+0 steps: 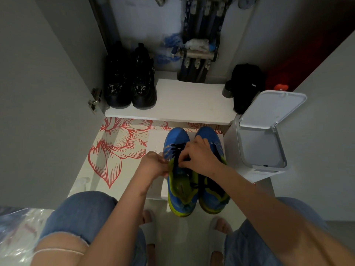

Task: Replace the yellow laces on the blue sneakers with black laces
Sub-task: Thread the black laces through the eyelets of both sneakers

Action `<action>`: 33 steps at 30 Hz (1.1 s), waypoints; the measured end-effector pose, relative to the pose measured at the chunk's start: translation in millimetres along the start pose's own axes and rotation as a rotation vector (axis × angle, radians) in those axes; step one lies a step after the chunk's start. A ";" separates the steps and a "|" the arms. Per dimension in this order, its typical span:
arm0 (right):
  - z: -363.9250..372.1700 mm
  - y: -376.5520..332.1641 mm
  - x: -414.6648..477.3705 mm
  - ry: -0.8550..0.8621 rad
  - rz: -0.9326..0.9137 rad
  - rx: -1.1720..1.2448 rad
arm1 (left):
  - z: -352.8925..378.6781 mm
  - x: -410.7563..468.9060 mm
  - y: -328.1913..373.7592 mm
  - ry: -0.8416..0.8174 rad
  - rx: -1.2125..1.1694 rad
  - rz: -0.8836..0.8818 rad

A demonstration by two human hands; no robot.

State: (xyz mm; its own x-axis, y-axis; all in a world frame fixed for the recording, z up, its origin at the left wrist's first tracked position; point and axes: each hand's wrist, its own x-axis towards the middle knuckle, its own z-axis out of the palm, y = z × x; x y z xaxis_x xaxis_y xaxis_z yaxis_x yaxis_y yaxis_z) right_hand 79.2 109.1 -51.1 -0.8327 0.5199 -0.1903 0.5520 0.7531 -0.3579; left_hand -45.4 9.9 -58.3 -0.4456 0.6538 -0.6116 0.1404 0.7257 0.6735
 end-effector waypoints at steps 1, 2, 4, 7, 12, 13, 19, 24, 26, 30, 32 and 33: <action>1.7 -0.6 0.6 -0.004 -0.008 -0.007 | -0.1 -0.7 0.4 -0.004 -0.003 -0.001; 3.3 -1.5 0.7 -0.012 -0.022 -0.014 | 0.0 -0.7 0.0 0.001 -0.006 0.000; 6.8 -2.5 0.8 -0.030 -0.044 -0.019 | 0.5 -0.1 -0.8 0.008 0.010 0.007; 11.0 -1.5 2.3 -0.028 -0.029 -0.030 | 1.2 -0.3 -2.5 0.020 0.043 0.044; 11.6 -4.4 5.1 0.024 0.015 0.031 | 0.9 1.1 -1.7 0.001 0.021 0.047; 11.9 -4.4 5.8 0.034 0.038 0.060 | 0.9 1.6 -1.5 -0.016 -0.041 0.001; 15.4 -5.4 7.4 -0.050 0.098 0.103 | 9.1 2.6 -9.6 0.071 -0.242 -0.027; -11.0 15.1 14.6 0.154 0.185 0.522 | -4.2 4.0 3.8 0.425 -0.353 0.094; -24.7 20.5 13.7 0.196 0.215 0.689 | -15.1 -5.9 20.1 0.526 -0.642 0.216; -27.6 26.4 9.3 -0.025 0.347 0.523 | -24.1 -10.6 29.3 0.599 -0.760 0.259; -22.4 23.9 6.0 -0.194 0.338 0.348 | -18.6 -3.3 19.6 0.518 -0.275 0.171; -21.5 21.0 4.1 -0.242 0.319 0.287 | -12.8 -0.9 13.1 0.399 -0.021 0.107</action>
State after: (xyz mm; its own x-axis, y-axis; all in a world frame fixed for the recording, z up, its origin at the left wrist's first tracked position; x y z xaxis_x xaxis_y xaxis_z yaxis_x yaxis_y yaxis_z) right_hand 88.4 135.7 -39.7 -0.6287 0.5723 -0.5265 0.7756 0.4126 -0.4777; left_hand -54.5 16.1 -43.6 -0.7381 0.5875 -0.3317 0.1881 0.6513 0.7352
